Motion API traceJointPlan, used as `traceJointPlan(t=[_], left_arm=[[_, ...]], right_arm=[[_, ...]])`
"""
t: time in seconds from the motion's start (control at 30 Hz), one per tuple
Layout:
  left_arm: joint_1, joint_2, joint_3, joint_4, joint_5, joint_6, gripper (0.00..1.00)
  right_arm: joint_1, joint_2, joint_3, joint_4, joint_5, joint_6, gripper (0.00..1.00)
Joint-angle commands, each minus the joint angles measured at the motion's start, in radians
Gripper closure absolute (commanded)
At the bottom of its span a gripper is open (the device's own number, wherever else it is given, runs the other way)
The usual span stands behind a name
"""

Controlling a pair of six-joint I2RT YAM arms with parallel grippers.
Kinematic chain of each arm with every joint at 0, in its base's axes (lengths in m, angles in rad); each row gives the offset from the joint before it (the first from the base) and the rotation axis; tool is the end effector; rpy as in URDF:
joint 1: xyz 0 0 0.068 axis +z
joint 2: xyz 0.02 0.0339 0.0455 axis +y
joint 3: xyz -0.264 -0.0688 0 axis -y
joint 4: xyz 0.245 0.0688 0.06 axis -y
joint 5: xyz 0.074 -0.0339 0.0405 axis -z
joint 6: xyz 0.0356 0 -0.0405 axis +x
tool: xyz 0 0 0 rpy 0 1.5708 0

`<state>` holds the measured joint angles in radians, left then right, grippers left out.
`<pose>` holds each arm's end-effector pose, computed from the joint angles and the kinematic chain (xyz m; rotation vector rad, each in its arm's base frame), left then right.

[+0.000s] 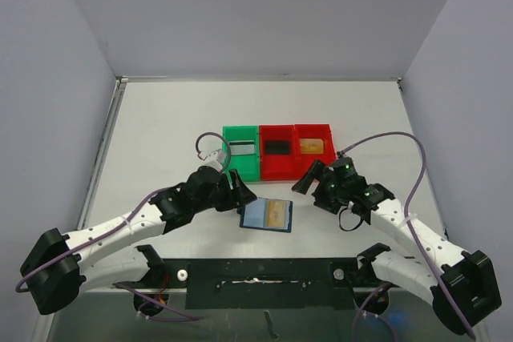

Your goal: Take the credit cards out of the card holder

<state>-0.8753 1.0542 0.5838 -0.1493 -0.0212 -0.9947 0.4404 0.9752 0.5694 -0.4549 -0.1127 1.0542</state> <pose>0.1444 -0.1718 0.2218 -0.1552 2.3793 -0.9729 0.1720 0.0855 0.2075 0.7311 2.4862 0.7601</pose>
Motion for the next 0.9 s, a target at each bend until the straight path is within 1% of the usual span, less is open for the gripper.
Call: traceJointPlan(t=[0.0,0.03,0.07,0.13,0.17,0.27,0.4,0.53,0.7,0.77,0.87], left_arm=[[0.004,0.003,-0.018,0.141,0.019,-0.042,0.41],[0.003,0.003,-0.025,0.151,0.028,-0.047,0.41],[0.003,0.009,-0.027,0.158,0.034,-0.054,0.41],[0.004,0.026,-0.029,0.180,0.050,-0.053,0.41],[0.002,0.038,-0.025,0.186,0.052,-0.054,0.41],[-0.005,0.069,-0.021,0.219,0.065,-0.049,0.42],[-0.007,0.108,-0.010,0.234,0.083,-0.035,0.43],[-0.009,0.157,0.004,0.228,0.103,-0.022,0.46],[-0.010,0.198,-0.003,0.268,0.114,-0.029,0.47],[-0.012,0.212,0.000,0.284,0.127,-0.029,0.49],[-0.019,0.239,0.014,0.281,0.136,-0.021,0.51]], right_arm=[[0.123,-0.007,-0.038,0.079,0.092,0.109,0.07],[0.147,0.005,-0.042,0.112,0.094,0.114,0.09],[0.174,0.022,-0.044,0.135,0.093,0.118,0.15],[0.208,0.074,-0.034,0.173,0.093,0.129,0.22],[0.225,0.101,-0.024,0.188,0.089,0.137,0.27],[0.291,0.185,0.018,0.232,0.087,0.141,0.34],[0.348,0.266,0.080,0.172,0.161,0.175,0.45],[0.354,0.297,0.096,0.143,0.169,0.172,0.48],[0.351,0.317,0.081,0.150,0.158,0.176,0.49],[0.350,0.334,0.064,0.174,0.148,0.175,0.50],[0.337,0.373,0.036,0.234,0.113,0.157,0.54]])
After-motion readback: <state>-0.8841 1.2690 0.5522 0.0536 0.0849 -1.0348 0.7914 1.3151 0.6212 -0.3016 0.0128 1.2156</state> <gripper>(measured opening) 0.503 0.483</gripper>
